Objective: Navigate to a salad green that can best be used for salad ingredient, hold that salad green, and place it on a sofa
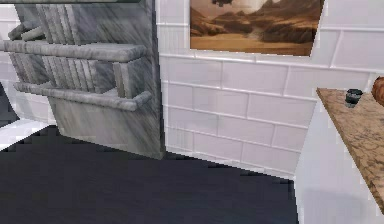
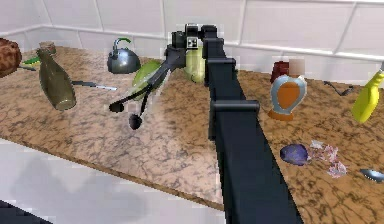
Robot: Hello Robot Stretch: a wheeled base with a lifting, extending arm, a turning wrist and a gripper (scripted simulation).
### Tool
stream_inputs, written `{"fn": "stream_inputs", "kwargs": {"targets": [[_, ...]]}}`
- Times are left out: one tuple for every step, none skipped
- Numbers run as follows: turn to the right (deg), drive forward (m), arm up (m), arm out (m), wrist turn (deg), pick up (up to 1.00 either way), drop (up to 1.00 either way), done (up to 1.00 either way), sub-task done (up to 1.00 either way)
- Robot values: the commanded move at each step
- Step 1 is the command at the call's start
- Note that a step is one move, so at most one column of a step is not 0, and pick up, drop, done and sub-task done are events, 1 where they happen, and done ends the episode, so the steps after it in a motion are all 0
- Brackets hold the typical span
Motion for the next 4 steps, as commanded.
{"fn": "stream_inputs", "kwargs": {"targets": [[0.0,0.0,0.0,0.0,45.0,0.0,0.0,0.0,0.0],[0.0,0.0,0.0,0.0,9.0,0.0,0.0,0.0,0.0],[0.0,0.0,-0.1,0.0,0.0,0.0,0.0,0.0,0.0],[0.0,0.0,0.0,0.0,0.0,1.0,0.0,0.0,0.0]]}}
